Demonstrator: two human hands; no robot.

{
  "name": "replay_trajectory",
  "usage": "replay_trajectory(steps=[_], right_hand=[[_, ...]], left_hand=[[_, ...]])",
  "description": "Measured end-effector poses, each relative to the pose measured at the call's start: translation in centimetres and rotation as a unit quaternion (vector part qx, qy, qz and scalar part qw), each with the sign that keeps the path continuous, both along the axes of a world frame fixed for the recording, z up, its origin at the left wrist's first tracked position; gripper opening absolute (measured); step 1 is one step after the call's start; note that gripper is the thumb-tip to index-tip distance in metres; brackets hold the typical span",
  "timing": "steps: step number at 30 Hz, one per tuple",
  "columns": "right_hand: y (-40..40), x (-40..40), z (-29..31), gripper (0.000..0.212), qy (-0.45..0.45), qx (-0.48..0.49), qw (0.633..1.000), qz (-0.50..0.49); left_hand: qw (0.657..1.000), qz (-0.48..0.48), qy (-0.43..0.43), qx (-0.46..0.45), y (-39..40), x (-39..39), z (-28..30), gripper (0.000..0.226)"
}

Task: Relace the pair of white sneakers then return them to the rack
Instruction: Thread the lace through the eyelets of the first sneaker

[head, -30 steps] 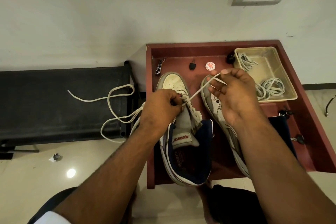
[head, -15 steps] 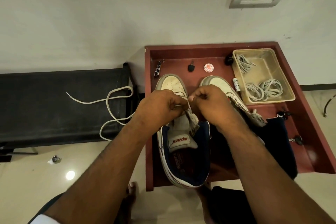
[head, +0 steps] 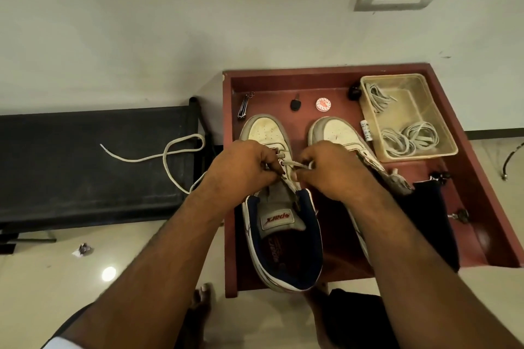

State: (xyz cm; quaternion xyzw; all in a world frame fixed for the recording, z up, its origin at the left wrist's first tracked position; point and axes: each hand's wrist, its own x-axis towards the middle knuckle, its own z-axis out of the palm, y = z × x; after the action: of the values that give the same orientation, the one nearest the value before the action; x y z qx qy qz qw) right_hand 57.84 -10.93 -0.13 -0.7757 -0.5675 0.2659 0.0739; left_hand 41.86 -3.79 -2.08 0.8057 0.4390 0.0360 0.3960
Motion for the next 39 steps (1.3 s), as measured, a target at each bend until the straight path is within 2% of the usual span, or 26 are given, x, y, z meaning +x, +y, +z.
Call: replay_trajectory(steps=[1,3,4,5,6,8,9,10,11,12,13,14,15,16,19,22,24,27,29,31,33,34,36,39], right_hand=[[0.1,-0.2,0.0,0.002,-0.003,0.008,1.0,0.002],[0.1,0.2,0.2,0.015,0.047,0.045,0.997,-0.047],[0.2,0.7,0.6,0.02,0.115,0.077,0.984,-0.115],[0.2,1.2,1.6,0.022,0.21,0.125,0.949,-0.199],[0.2,1.8,2.9,0.022,0.322,0.199,0.882,-0.282],[0.0,3.1,5.0,0.02,0.505,0.351,0.699,-0.365],[-0.1,3.5,5.4,0.019,0.527,0.39,0.657,-0.373],[-0.2,3.7,5.4,0.015,0.488,0.394,0.684,-0.371],[-0.2,3.4,5.1,0.007,0.382,0.359,0.769,-0.365],[-0.2,3.0,4.2,0.011,0.23,0.289,0.868,-0.333],[-0.4,2.6,2.9,0.033,0.063,0.196,0.942,-0.265],[-0.4,2.0,1.9,0.05,-0.059,0.121,0.972,-0.191],[-0.3,1.0,1.3,0.058,-0.123,0.08,0.981,-0.127],[-0.1,0.0,0.8,0.055,-0.138,0.068,0.985,-0.073],[0.3,-1.9,-0.5,0.03,-0.084,0.05,0.995,-0.001],[0.2,-1.6,-0.4,0.015,-0.107,0.073,0.991,-0.024],[0.0,0.1,1.2,0.01,-0.094,0.095,0.987,-0.087],[-0.8,3.9,4.3,0.008,-0.082,0.166,0.961,-0.204],[-1.3,5.1,5.3,0.005,-0.056,0.146,0.964,-0.213],[-1.2,4.3,4.7,0.006,-0.051,0.036,0.984,-0.165],[-0.8,2.2,3.4,0.026,-0.117,-0.051,0.988,-0.086],[-0.5,1.2,2.7,0.039,-0.137,-0.053,0.988,-0.043],[0.1,-0.5,1.5,0.045,-0.133,-0.007,0.991,0.026],[0.4,-1.4,0.1,0.024,-0.123,0.026,0.991,0.041]], left_hand=[[1.0,0.0,-0.001,-0.001,0.0,0.0,0.0,0.012],[1.0,0.008,-0.012,-0.01,0.0,0.0,0.0,0.013],[1.0,0.014,-0.018,-0.015,-0.1,-0.1,0.0,0.013],[0.999,0.019,-0.022,-0.018,-0.1,-0.1,0.0,0.013],[0.999,0.021,-0.025,-0.02,-0.1,-0.1,0.0,0.013],[0.999,0.024,-0.027,-0.021,-0.1,-0.1,0.0,0.013],[0.999,0.025,-0.024,-0.021,-0.1,-0.1,0.0,0.012],[0.999,0.025,-0.02,-0.021,-0.1,-0.1,0.0,0.012],[0.999,0.024,-0.015,-0.021,-0.1,0.0,0.0,0.012],[0.999,0.023,-0.009,-0.02,-0.1,0.0,0.0,0.012],[1.0,0.022,-0.005,-0.018,0.0,0.0,0.0,0.012],[1.0,0.019,0.0,-0.016,0.0,0.1,0.0,0.013],[1.0,0.015,0.003,-0.013,0.0,0.1,0.0,0.013],[1.0,0.011,0.005,-0.01,0.0,0.0,0.0,0.014],[1.0,0.005,0.008,-0.005,0.1,-0.1,-0.2,0.016],[1.0,0.009,0.001,-0.013,0.1,-0.1,-0.1,0.015],[1.0,0.016,-0.01,-0.02,0.0,-0.2,0.0,0.014],[0.999,0.021,-0.021,-0.029,0.0,-0.3,0.0,0.014],[0.999,0.015,-0.01,-0.026,0.1,-0.2,0.0,0.013],[1.0,0.005,0.005,-0.017,0.1,-0.2,0.2,0.012],[1.0,-0.003,0.012,-0.005,0.1,-0.2,0.3,0.013],[1.0,-0.006,0.015,0.001,0.2,-0.2,0.3,0.014],[1.0,-0.012,0.022,0.011,0.2,-0.2,0.3,0.014],[0.999,-0.013,0.028,0.017,0.1,-0.2,0.2,0.014]])
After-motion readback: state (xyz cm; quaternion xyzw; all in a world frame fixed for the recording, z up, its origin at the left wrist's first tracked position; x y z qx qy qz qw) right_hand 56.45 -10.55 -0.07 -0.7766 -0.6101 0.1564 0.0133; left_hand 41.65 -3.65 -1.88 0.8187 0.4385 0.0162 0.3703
